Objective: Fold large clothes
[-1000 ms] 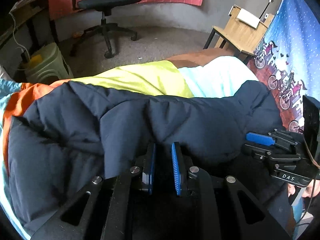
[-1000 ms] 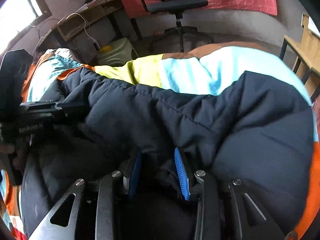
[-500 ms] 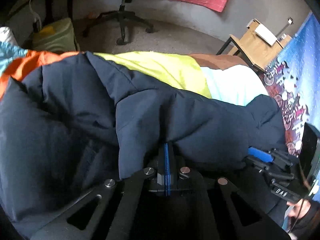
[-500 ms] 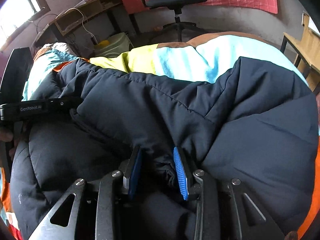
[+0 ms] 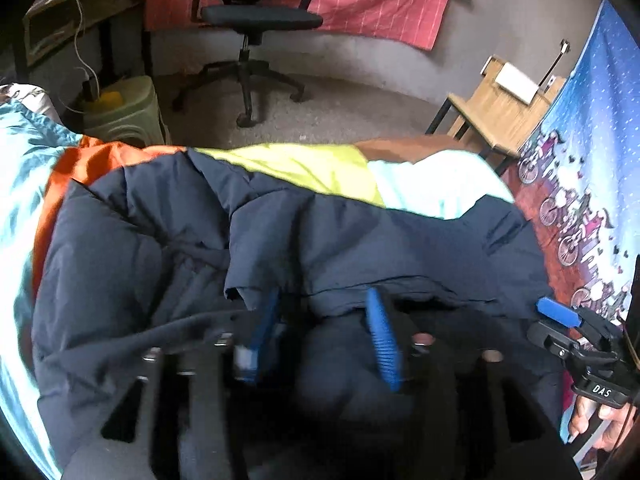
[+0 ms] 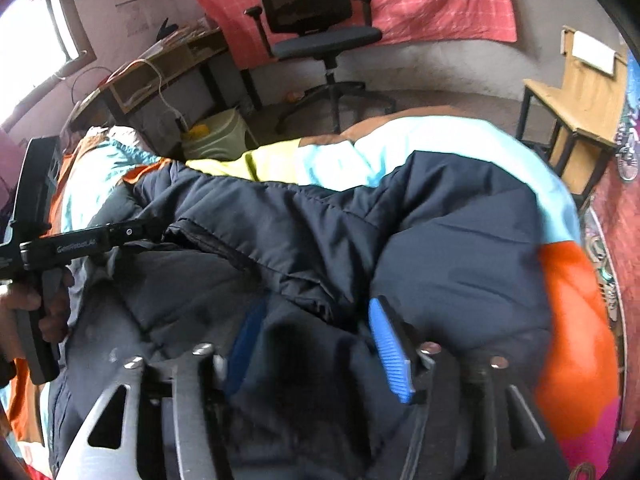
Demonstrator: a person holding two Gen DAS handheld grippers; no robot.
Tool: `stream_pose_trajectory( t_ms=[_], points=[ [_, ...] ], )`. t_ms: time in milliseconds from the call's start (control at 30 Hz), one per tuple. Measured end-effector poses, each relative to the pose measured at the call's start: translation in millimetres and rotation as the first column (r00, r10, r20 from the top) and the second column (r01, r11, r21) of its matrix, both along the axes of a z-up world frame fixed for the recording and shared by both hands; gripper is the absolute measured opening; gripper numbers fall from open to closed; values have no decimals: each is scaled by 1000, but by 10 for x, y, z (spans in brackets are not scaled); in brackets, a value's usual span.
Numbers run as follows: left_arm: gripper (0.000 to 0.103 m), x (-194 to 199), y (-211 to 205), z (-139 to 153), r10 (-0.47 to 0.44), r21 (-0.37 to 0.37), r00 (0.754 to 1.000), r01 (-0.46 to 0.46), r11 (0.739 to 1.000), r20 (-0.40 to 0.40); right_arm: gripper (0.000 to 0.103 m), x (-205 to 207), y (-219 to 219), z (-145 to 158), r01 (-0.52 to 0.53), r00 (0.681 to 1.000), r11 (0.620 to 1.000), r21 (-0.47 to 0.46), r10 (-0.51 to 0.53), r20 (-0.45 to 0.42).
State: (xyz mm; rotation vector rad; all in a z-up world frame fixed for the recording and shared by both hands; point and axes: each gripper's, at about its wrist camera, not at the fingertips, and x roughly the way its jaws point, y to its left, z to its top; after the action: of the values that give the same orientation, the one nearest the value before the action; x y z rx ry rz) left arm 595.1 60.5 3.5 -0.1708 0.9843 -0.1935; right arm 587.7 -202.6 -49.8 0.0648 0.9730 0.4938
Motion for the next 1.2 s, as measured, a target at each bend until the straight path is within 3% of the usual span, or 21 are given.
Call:
stream_pose_trajectory(
  t_ms=[67,167,267,300,367,500,867,1200],
  points=[
    [62,-80,14,85,17,-5,999,-16,1000,28,67,-81,-38,99,23,1000,1000,-4,-23,15],
    [67,-247,27,230,33,-41,998,-31,999,52,81,-218,-96,277,54,997,998,18,-54,51],
    [72,-465,15,388,39,-28,996,-37,999,78,92,-356,-136,437,90,992,995,54,-94,83],
    [78,-527,13,435,39,-20,995,-38,999,89,97,-394,-135,479,103,990,993,63,-108,89],
    [99,-689,3,539,57,-17,990,-55,998,128,100,-508,-131,557,131,985,988,78,-139,102],
    [101,-1029,70,698,84,-48,983,-77,996,162,103,-739,-72,691,155,979,986,65,-162,121],
    [101,-2053,51,965,68,76,965,-90,993,254,103,-1567,-42,1061,189,960,978,91,-203,193],
    [101,-2788,21,1127,45,55,960,-62,997,278,103,-2471,8,1311,189,953,981,32,-191,234]
  ],
)
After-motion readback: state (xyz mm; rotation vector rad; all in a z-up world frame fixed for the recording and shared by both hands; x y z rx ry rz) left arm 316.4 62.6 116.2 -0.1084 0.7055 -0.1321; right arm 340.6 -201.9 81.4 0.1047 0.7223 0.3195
